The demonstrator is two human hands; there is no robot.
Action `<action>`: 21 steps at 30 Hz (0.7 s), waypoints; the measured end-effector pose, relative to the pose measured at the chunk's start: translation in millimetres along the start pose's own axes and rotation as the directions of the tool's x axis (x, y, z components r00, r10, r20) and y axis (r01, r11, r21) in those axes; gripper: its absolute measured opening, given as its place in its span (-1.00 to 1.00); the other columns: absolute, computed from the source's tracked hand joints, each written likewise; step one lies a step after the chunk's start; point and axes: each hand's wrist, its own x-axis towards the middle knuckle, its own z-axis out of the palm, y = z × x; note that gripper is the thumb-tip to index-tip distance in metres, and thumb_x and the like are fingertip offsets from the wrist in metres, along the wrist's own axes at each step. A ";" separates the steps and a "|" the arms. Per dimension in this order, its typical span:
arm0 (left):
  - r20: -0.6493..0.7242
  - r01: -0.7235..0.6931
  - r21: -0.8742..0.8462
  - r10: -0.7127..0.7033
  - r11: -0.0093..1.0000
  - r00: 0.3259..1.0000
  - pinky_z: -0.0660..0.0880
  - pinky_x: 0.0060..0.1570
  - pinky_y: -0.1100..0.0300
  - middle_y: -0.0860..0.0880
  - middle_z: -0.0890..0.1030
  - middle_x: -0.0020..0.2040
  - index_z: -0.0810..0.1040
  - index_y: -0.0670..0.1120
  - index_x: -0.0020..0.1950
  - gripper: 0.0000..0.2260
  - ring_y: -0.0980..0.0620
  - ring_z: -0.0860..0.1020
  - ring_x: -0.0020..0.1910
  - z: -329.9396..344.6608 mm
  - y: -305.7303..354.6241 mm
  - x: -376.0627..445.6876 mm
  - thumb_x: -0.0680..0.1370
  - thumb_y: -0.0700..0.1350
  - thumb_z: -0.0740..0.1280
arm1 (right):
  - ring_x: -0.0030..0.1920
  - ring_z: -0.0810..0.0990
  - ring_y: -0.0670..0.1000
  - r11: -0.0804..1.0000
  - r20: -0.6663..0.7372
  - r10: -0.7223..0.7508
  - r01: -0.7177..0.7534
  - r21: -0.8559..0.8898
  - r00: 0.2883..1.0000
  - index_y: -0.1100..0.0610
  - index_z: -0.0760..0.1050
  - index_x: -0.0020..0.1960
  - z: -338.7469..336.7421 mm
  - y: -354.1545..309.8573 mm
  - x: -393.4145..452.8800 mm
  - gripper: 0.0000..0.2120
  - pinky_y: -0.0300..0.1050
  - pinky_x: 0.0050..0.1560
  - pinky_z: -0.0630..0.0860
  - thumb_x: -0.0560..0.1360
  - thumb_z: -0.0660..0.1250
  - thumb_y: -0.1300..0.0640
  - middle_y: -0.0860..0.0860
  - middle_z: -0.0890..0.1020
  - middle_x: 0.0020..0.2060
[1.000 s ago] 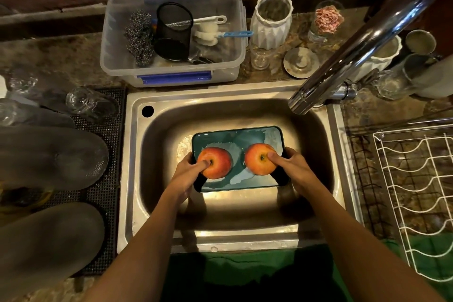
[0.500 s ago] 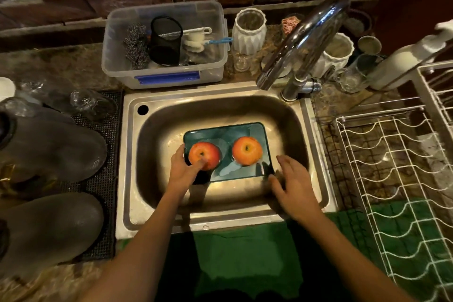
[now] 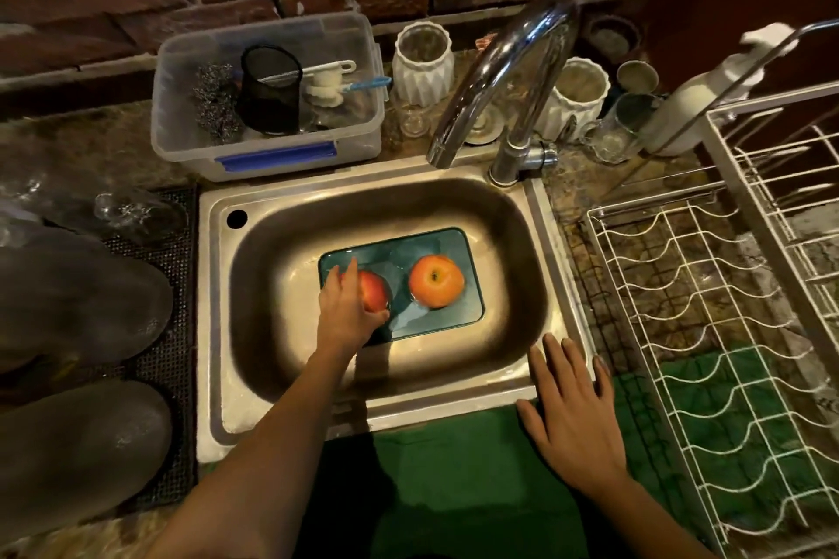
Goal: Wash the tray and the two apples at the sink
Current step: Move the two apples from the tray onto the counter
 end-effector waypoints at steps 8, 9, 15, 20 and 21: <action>0.005 0.067 0.065 -0.068 0.996 0.998 0.39 0.27 -0.11 -0.20 0.31 0.44 0.32 -0.04 0.52 -0.23 -0.33 0.40 0.32 0.9 6.8 7.7 0.39 -0.07 0.59 | 0.60 0.14 0.15 1.000 -0.043 -0.016 0.016 0.000 0.999 0.07 0.17 0.60 5.6 2.8 -0.6 -0.32 0.30 0.48 0.12 0.61 -0.06 -0.29 0.10 0.19 0.60; -0.008 0.074 0.066 -0.074 0.995 0.997 0.42 0.23 -0.10 -0.18 0.32 0.42 0.33 -0.03 0.51 -0.25 -0.33 0.41 0.30 -0.2 7.0 4.9 0.39 -0.05 0.59 | 0.60 0.15 0.15 1.000 -0.052 -0.020 0.020 0.002 0.998 0.07 0.18 0.60 6.3 3.0 -0.9 -0.32 0.31 0.48 0.13 0.60 -0.06 -0.29 0.10 0.20 0.60; -0.122 0.144 0.051 -0.137 0.988 0.983 0.50 0.05 -0.08 -0.13 0.36 0.37 0.36 0.04 0.44 -0.29 -0.29 0.43 0.24 -26.7 6.3 -30.2 0.36 0.07 0.57 | 0.60 0.13 0.12 1.000 -0.054 -0.021 0.021 -0.008 0.998 0.06 0.21 0.59 9.0 4.8 -0.1 -0.31 0.29 0.51 0.04 0.57 0.02 -0.28 0.09 0.22 0.59; -0.253 0.240 -0.053 -0.246 0.969 0.936 0.51 0.14 -0.13 -0.12 0.36 0.38 0.35 0.05 0.46 -0.24 -0.27 0.42 0.28 -67.3 -4.7 -87.0 0.34 0.11 0.59 | 0.59 0.15 0.11 1.000 -0.062 -0.012 0.011 -0.019 0.998 0.03 0.24 0.56 11.6 5.4 2.0 -0.32 0.24 0.53 -0.05 0.58 -0.07 -0.31 0.07 0.26 0.57; -0.269 0.267 -0.071 -0.276 0.961 0.923 0.51 0.15 -0.12 -0.12 0.36 0.37 0.36 0.05 0.46 -0.24 -0.27 0.43 0.27 -75.4 -7.1 -99.7 0.33 0.11 0.59 | 0.59 0.14 0.11 1.000 -0.065 -0.006 0.004 -0.025 0.998 0.02 0.24 0.56 12.1 5.5 2.7 -0.32 0.21 0.54 -0.07 0.58 -0.10 -0.32 0.06 0.27 0.57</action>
